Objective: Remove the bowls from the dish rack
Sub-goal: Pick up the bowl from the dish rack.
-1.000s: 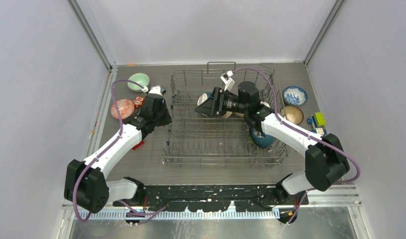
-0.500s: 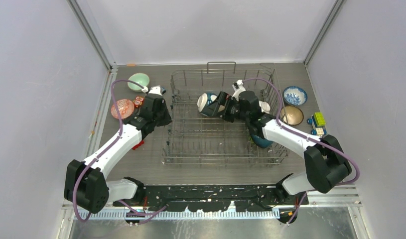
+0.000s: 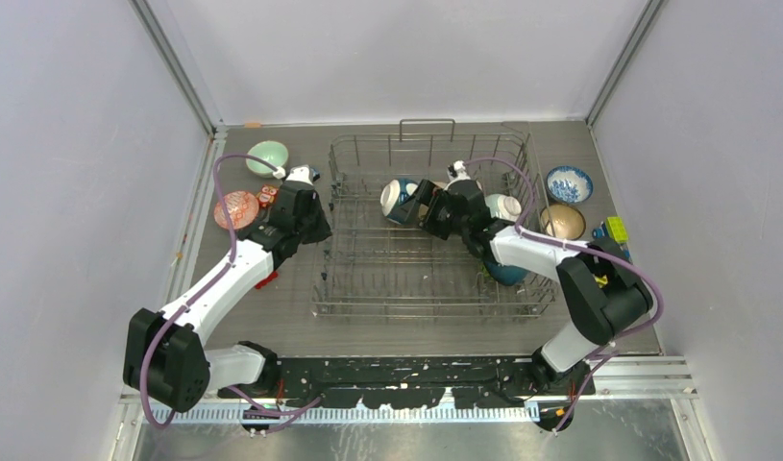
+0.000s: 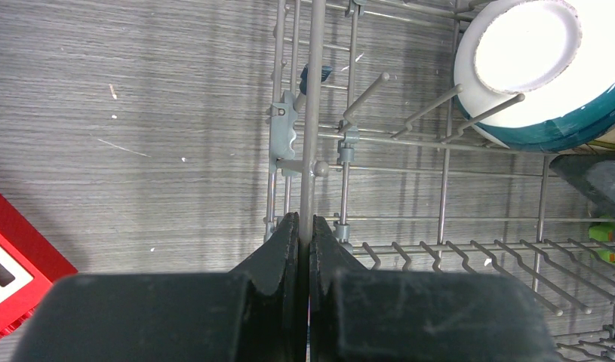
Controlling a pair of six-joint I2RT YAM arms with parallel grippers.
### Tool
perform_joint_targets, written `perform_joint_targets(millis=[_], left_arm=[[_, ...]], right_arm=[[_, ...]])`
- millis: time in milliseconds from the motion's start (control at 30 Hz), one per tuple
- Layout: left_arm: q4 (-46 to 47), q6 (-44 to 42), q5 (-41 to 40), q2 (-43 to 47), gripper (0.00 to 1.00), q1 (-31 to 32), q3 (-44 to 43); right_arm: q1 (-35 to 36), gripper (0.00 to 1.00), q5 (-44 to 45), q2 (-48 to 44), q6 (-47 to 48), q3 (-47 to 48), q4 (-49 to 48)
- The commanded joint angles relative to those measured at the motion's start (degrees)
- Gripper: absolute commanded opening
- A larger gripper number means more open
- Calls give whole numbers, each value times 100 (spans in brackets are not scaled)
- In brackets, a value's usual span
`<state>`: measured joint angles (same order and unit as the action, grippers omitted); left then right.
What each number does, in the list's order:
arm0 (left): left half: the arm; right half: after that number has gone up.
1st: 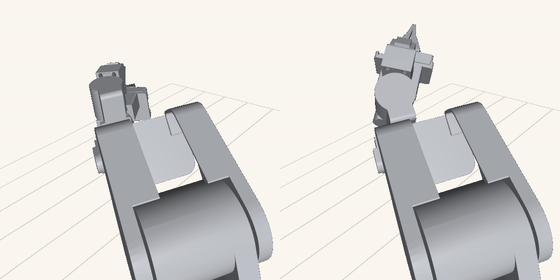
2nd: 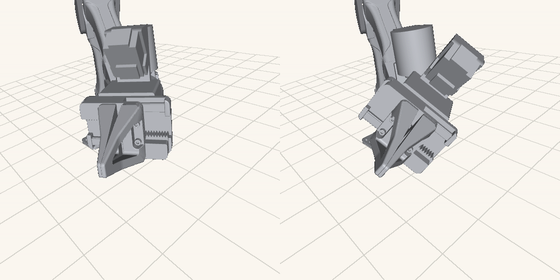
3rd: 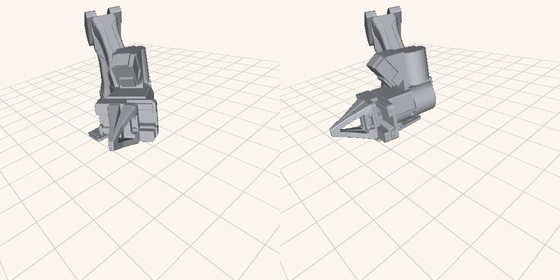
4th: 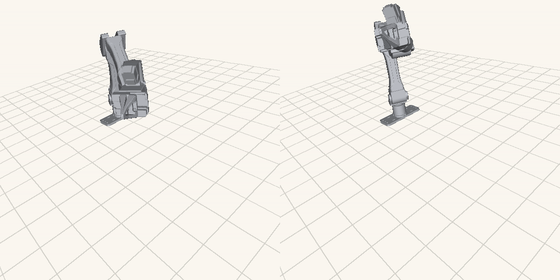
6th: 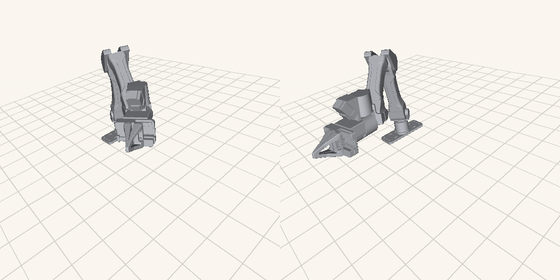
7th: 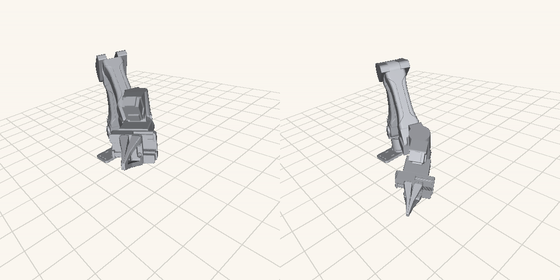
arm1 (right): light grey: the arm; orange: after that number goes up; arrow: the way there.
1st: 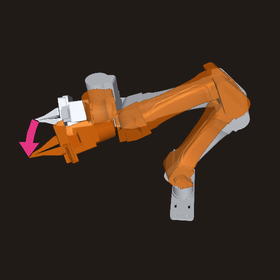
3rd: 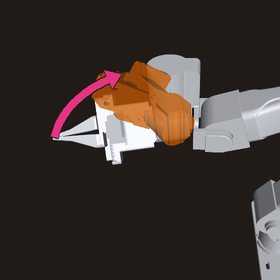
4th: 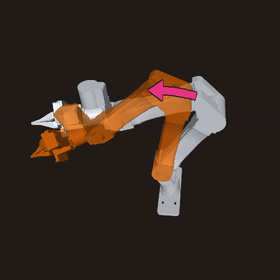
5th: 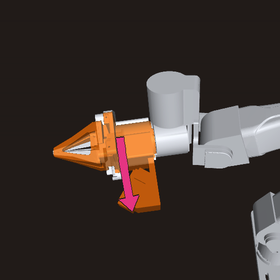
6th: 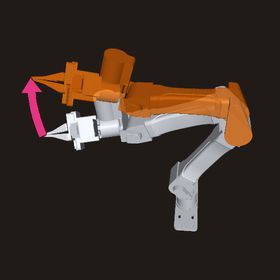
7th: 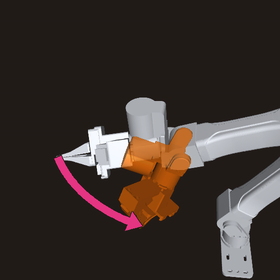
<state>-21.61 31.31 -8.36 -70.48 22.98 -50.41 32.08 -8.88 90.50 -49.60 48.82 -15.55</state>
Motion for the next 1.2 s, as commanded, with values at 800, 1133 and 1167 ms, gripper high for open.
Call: perform_joint_targets(millis=[800, 1133, 1167], left_arm=[[-430, 533, -457, -177, 0, -101, 295], [-365, 534, -382, -192, 0, -94, 340], [-365, 534, -377, -195, 0, -97, 339]], right_arm=[[-141, 57, -886, 662, 469, 435, -2623], [-380, 41, -1863, 1256, -449, 559, -4039], [-380, 41, -1954, 1298, -507, 610, -4070]])
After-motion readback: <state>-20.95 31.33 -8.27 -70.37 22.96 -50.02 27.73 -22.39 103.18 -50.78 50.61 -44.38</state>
